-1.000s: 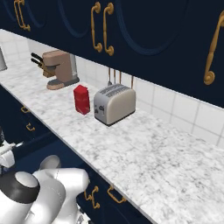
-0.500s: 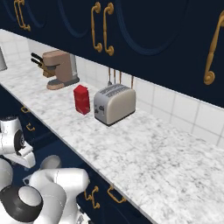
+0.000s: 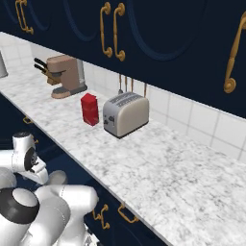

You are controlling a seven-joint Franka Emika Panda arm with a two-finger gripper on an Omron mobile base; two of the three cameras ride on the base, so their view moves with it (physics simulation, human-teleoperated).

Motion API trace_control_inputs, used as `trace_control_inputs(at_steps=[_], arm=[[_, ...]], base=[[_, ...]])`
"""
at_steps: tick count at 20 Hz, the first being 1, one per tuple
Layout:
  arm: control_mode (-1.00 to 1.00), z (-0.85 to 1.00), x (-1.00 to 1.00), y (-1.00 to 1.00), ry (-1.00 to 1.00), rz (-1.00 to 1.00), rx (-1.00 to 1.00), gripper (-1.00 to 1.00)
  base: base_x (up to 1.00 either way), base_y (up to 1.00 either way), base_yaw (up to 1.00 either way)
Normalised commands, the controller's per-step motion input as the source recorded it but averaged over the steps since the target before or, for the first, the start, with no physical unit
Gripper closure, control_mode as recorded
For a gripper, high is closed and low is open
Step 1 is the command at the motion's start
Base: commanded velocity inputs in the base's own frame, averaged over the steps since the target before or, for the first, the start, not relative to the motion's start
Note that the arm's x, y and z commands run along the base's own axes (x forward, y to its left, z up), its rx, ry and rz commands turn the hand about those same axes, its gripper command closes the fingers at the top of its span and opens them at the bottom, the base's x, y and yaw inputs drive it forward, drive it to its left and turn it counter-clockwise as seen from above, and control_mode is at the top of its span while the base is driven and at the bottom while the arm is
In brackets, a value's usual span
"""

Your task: Pick the measuring cup from the drawer and place it on the counter.

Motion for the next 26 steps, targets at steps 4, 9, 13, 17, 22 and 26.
trace_control_inputs(at_steps=[4,9,13,17,22,26], arm=[[-1.00,-0.29,0.49,0.04,0.00,0.00,-0.02,-1.00],[-1.00,-0.28,0.38,0.12,0.00,0.02,-0.05,-1.00],[-1.00,-0.17,0.33,0.13,0.00,0.01,-0.04,-1.00],[-1.00,-0.28,0.23,0.23,0.00,0.00,-0.04,-1.00],[-1.00,-0.36,0.27,0.20,0.00,0.00,-0.03,-1.00],[-1.00,-0.26,0.34,0.03,0.00,0.00,-0.01,-1.00]], base=[[0.00,0.00,0.00],[0.00,0.00,0.00],[0.00,0.00,0.00],[0.00,0.00,0.00],[0.00,0.00,0.00],[0.00,0.00,0.00]])
